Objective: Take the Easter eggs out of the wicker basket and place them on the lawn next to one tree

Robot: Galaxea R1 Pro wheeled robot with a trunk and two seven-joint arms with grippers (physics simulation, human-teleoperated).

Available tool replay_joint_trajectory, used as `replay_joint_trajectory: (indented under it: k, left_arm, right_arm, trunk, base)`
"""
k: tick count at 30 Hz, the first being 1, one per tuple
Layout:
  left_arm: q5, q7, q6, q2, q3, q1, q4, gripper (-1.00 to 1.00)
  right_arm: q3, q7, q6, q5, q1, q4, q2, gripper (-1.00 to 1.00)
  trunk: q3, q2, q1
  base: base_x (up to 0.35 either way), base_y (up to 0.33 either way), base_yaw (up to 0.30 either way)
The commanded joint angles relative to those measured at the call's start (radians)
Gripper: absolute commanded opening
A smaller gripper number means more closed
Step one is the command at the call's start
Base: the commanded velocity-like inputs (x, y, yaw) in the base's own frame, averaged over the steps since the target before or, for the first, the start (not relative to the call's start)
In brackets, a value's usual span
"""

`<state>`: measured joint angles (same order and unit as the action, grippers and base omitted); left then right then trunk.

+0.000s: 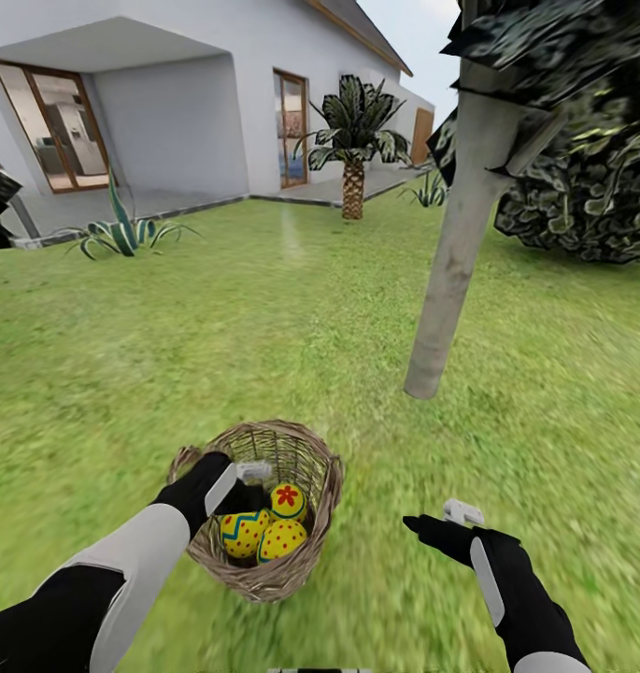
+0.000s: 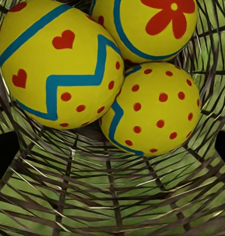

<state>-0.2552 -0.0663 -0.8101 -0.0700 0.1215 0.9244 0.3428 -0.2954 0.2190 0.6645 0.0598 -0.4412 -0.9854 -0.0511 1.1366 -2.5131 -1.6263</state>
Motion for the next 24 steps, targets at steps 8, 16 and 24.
replay_joint_trajectory:
  k: [8, 16, 24]
  left_arm:
    - [-0.012, -0.012, 0.023, 0.001, 0.006, -0.001, 0.002, 1.0]
    - [-0.012, -0.016, 0.079, 0.001, 0.006, -0.002, 0.002, 1.0]
    - [-0.011, -0.014, 0.087, 0.001, 0.006, -0.002, 0.002, 1.0]
  right_arm:
    - [-0.004, 0.0, 0.006, 0.006, -0.001, -0.001, -0.001, 1.0]
    - [-0.004, 0.0, 0.001, 0.008, -0.001, -0.001, -0.001, 1.0]
    - [-0.004, -0.004, -0.016, 0.008, -0.001, 0.002, -0.001, 1.0]
  trunk:
    - [0.032, -0.002, -0.003]
    - [0.055, -0.004, -0.006]
    - [0.055, -0.004, -0.006]
  base:
    - [0.0, 0.0, 0.0]
    - [0.0, 0.0, 0.0]
    - [0.0, 0.0, 0.0]
